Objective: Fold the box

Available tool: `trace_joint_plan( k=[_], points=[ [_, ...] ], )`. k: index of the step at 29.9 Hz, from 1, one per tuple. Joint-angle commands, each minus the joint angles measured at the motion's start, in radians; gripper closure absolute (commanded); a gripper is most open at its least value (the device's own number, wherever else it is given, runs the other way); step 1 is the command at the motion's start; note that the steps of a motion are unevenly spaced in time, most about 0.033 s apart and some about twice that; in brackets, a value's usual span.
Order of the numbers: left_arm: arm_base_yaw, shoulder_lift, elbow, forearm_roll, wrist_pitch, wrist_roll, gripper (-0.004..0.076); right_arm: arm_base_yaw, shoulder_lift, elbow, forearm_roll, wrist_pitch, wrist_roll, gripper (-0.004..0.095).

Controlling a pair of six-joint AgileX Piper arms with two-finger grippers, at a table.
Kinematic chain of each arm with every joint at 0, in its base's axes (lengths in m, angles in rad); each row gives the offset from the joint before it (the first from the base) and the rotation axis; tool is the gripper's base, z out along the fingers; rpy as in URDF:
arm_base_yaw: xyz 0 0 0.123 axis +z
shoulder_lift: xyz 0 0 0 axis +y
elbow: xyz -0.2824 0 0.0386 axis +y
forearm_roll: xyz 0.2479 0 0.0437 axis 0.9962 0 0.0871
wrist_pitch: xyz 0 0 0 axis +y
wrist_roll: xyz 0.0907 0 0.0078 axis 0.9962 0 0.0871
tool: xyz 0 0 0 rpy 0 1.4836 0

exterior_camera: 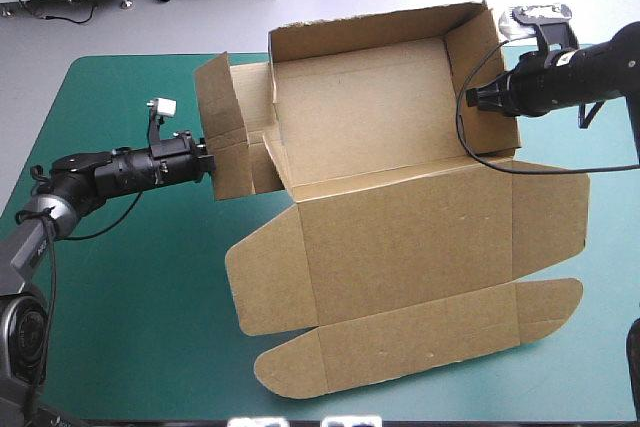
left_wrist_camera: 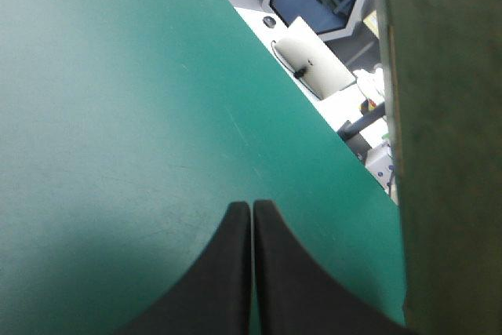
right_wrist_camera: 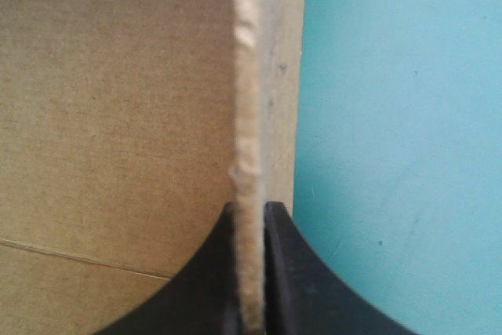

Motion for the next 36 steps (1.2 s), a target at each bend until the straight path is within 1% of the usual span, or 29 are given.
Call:
trace_joint_plan(
  k=[1, 7, 19, 24, 28, 30, 32, 35, 36],
  points=[
    [-0.047, -0.055, -0.031, -0.092, 0.114, -0.012, 0.0724, -0.002, -0.049, -0.028, 0.019, 0.006, 0.008, 0.0931],
    [-0.049, -0.097, -0.031, -0.104, 0.114, -0.032, 0.0724, -0.002, -0.049, -0.028, -0.035, 0.006, 0.018, 0.0931],
    [-0.057, -0.196, -0.031, -0.103, 0.114, -0.117, 0.0724, -0.002, -0.009, -0.028, -0.015, 0.004, 0.018, 0.093],
    [-0.057, -0.199, -0.035, -0.108, 0.114, -0.163, 0.0724, 0.031, 0.011, -0.028, -0.02, -0.01, 0.022, 0.0929],
    [-0.057, -0.204, -0.039, -0.104, 0.114, -0.205, 0.0718, 0.078, 0.03, -0.028, -0.034, -0.042, 0.038, 0.0927],
    [-0.057, -0.205, -0.039, -0.1, 0.114, -0.205, 0.0698, 0.103, 0.041, -0.028, -0.055, -0.059, 0.056, 0.0926],
    [-0.057, -0.205, -0.039, -0.1, 0.114, -0.205, 0.0657, 0.123, 0.053, -0.028, -0.078, -0.064, 0.067, 0.0926],
    [-0.057, -0.205, -0.039, -0.085, 0.112, -0.207, 0.0564, 0.142, 0.07, -0.028, -0.082, -0.064, 0.069, 0.0926],
    [-0.057, -0.205, -0.039, -0.071, 0.112, -0.207, 0.0504, 0.147, 0.074, -0.028, -0.082, -0.065, 0.072, 0.0926]
  ],
)
